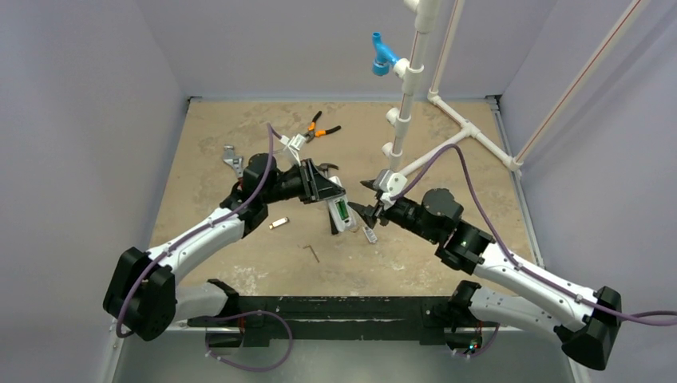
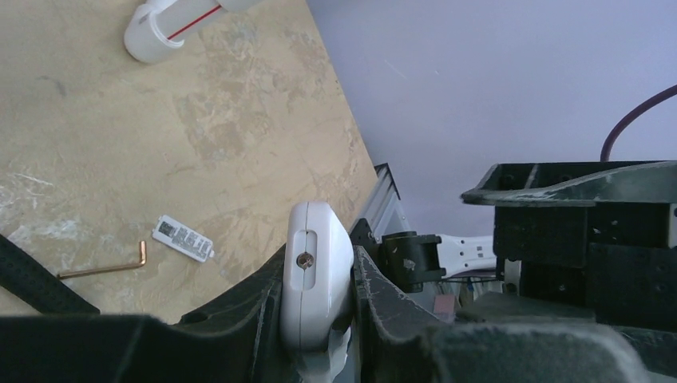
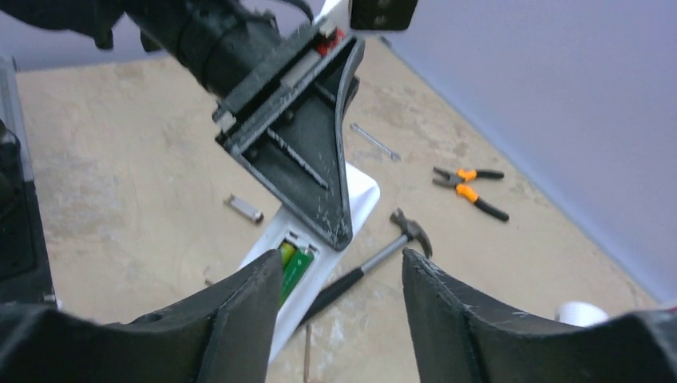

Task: Load the batteries into the remote control
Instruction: Load the battery into the remote control.

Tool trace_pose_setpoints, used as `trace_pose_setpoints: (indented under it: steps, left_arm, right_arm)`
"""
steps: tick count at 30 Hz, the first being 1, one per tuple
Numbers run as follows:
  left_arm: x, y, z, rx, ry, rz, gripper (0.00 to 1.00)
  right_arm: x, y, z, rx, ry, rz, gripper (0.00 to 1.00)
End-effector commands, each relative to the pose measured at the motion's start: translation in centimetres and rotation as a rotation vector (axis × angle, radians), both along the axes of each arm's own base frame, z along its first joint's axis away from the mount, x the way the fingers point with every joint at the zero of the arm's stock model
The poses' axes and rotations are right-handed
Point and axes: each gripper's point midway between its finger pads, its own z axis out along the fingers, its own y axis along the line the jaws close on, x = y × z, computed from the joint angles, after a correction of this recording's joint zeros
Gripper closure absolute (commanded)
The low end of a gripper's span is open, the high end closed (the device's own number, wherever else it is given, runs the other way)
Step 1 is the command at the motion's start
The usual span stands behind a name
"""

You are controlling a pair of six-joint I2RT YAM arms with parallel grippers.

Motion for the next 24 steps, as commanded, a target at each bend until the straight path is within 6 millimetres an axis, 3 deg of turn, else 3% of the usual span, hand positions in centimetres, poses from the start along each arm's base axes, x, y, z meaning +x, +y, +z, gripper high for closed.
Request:
trace_pose_setpoints:
  steps: [1, 3, 5, 9, 14, 17, 24]
  left_arm:
    - [-0.9, -1.3, 4.3, -0.098, -0.088, -0.107, 1.00]
    - [-1.3, -1.6, 4.3, -0.097, -0.086, -0.133, 1.00]
    - [-1.6, -1.9, 4.2, -0.090, -0.080, -0.159, 1.00]
    - [-2.5, -2.6, 4.0, -0.083, -0.077, -0.208, 1.00]
    - [-2.9, -3.5, 3.9, -0.087, -0.064, -0.244, 1.00]
    - [-2.9, -3.6, 3.9, -0.091, -0.063, -0.252, 1.00]
    - [-2.9, -3.6, 3.7, -0.082, -0.059, -0.249, 1.00]
  right_arm:
    - [-0.2, -1.6, -0.7, -0.209, -0.113, 0.023, 0.55]
    - [-0.3, -2.1, -0.2, -0.202, -0.143, 0.011, 0.65]
    - [-0.7, -2.5, 0.2, -0.181, -0.169, 0.015, 0.65]
    - [-1.9, -3.2, 0.5, -0.196, -0.253, 0.053, 0.48]
    - [-2.5, -3.4, -0.1, -0.256, -0.266, 0.094, 0.48]
    - [-1.7, -3.7, -0.7, -0.309, -0.232, 0.082, 0.52]
    - [0.0, -4.8, -0.6, -0.215, -0.132, 0.134, 0.50]
